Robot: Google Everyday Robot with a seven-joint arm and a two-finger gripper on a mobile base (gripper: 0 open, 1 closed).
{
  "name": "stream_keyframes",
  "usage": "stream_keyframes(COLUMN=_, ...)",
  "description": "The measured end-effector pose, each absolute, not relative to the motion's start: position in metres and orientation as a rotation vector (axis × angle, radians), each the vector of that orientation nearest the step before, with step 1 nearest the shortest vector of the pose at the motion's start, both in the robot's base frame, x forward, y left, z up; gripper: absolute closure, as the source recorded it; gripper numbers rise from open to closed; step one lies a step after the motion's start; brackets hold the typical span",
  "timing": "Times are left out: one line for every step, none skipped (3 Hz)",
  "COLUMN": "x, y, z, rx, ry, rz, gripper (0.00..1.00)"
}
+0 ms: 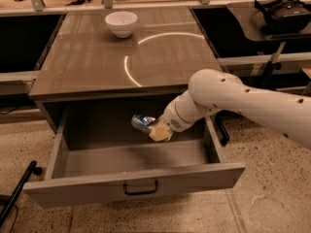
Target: Place redbull can into top drawer
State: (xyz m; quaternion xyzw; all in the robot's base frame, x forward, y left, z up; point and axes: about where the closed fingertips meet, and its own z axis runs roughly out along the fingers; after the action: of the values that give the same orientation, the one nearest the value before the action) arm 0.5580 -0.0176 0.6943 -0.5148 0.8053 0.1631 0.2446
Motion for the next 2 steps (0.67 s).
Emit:
stream_keyframes(x=0.569, y=-0.018, z=0.678, rx=-1.355, ry=2.231, rz=0.436, gripper=0.59)
stream_keyframes(x=0.576, y=-0.016, z=0.664, rx=-1.323, ry=2.252, rz=0.44, gripper=0.28)
